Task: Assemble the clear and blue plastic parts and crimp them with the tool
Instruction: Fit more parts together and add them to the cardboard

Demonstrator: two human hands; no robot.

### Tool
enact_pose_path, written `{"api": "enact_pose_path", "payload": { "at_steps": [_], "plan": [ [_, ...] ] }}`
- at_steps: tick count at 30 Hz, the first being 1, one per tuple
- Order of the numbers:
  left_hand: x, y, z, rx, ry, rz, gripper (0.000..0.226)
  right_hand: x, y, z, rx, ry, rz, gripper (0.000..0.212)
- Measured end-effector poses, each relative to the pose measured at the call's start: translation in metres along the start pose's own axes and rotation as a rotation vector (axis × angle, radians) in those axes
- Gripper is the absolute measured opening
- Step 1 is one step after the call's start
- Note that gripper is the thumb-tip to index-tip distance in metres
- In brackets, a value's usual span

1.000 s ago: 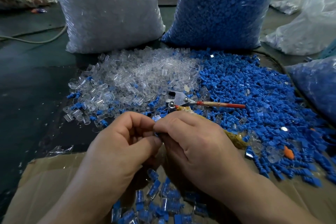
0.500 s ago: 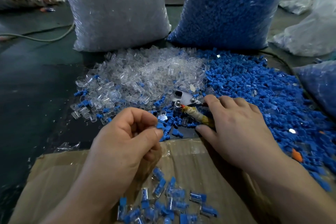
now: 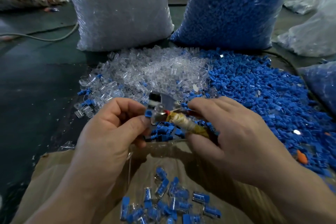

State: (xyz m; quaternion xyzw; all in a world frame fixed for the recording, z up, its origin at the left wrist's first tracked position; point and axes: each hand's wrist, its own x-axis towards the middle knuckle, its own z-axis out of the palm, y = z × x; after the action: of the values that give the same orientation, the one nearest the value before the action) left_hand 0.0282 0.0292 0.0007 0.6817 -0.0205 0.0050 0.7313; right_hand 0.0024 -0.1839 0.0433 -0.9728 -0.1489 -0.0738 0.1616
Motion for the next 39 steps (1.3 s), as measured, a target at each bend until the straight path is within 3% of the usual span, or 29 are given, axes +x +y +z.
{"api": "enact_pose_path", "payload": {
  "at_steps": [10, 15, 31, 35, 39],
  "plan": [
    [0.004, -0.005, -0.011, -0.016, -0.046, 0.0, 0.029, 0.0, 0.001, -0.003, 0.018, -0.054, -0.048, 0.062],
    [0.003, -0.004, -0.009, 0.021, -0.013, 0.011, 0.019, 0.001, 0.002, -0.003, 0.022, -0.077, -0.05, 0.058],
    [-0.006, 0.016, 0.0, 0.087, 0.005, 0.06, 0.018, 0.003, 0.0, -0.005, 0.049, -0.102, -0.025, 0.052],
    [-0.003, 0.014, -0.003, 0.083, 0.114, -0.01, 0.028, 0.004, 0.01, -0.002, -0.128, -0.028, 0.072, 0.057],
    [-0.009, 0.015, 0.005, 0.118, -0.033, -0.22, 0.031, 0.012, 0.02, 0.003, -0.229, -0.074, 0.233, 0.067]
  ]
}}
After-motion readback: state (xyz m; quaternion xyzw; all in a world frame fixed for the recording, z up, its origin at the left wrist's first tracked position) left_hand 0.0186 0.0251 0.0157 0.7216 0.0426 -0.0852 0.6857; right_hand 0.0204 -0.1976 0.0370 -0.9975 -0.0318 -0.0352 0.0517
